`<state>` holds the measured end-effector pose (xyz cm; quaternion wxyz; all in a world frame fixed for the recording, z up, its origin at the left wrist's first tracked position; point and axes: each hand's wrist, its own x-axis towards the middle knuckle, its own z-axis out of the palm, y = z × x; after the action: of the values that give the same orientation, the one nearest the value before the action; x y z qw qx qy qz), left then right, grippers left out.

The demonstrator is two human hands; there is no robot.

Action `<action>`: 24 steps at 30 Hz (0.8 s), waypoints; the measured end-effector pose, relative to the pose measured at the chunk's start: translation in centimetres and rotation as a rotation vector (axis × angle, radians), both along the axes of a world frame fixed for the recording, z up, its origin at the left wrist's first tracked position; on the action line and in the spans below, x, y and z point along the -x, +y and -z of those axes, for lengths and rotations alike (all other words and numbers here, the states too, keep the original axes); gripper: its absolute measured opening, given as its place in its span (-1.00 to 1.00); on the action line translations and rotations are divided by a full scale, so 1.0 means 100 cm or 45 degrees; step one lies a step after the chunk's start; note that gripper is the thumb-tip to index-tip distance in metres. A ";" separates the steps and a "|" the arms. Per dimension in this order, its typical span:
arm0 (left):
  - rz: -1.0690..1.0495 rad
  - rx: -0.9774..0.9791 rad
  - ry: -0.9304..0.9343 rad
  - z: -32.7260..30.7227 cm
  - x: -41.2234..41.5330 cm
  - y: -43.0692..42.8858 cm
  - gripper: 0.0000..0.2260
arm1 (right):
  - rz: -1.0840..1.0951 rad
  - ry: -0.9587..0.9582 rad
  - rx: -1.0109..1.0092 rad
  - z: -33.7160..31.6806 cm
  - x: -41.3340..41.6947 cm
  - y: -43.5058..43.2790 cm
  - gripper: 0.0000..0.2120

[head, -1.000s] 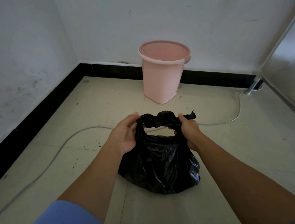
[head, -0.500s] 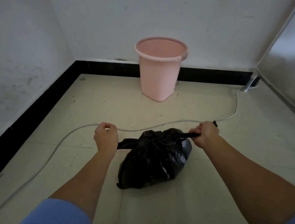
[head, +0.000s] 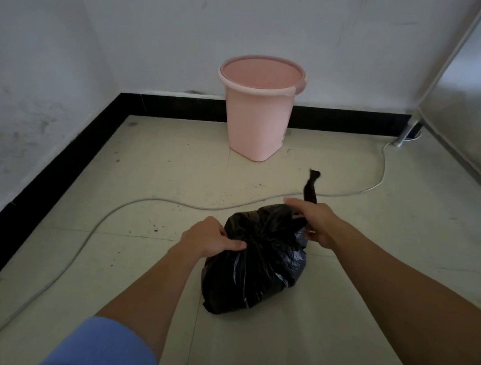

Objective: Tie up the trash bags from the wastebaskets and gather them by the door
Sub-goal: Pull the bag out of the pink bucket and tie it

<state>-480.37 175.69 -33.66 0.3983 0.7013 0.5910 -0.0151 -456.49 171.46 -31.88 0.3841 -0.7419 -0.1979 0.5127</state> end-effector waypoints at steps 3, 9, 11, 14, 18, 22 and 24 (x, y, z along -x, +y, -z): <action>-0.208 0.111 -0.363 -0.010 -0.002 -0.001 -0.73 | 0.033 0.295 -0.151 -0.007 0.003 0.007 -0.75; -0.446 0.234 -0.767 -0.022 -0.002 -0.002 -0.89 | -0.063 0.248 -0.250 -0.006 0.020 0.009 -0.89; -0.404 0.259 -0.759 -0.025 -0.005 -0.005 -0.90 | -0.097 0.050 -0.230 0.003 0.028 0.005 -0.82; -0.344 0.306 -0.736 -0.028 -0.006 -0.004 -0.87 | 0.119 0.115 -0.288 0.000 0.030 0.012 -0.74; -0.449 0.469 -0.877 -0.033 -0.006 -0.008 -0.78 | 0.278 0.166 -0.328 -0.009 0.026 0.023 -0.72; -0.593 0.305 -0.840 -0.030 -0.002 0.003 -0.84 | 0.497 0.172 -0.253 -0.007 0.021 0.026 -0.74; -0.637 0.264 -0.774 -0.024 0.003 0.006 -0.84 | 0.573 0.121 -0.230 -0.004 0.020 0.023 -0.74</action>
<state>-480.65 176.28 -31.23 0.6149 0.4646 0.5940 0.2308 -458.51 173.74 -31.43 0.5623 -0.7050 -0.0542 0.4287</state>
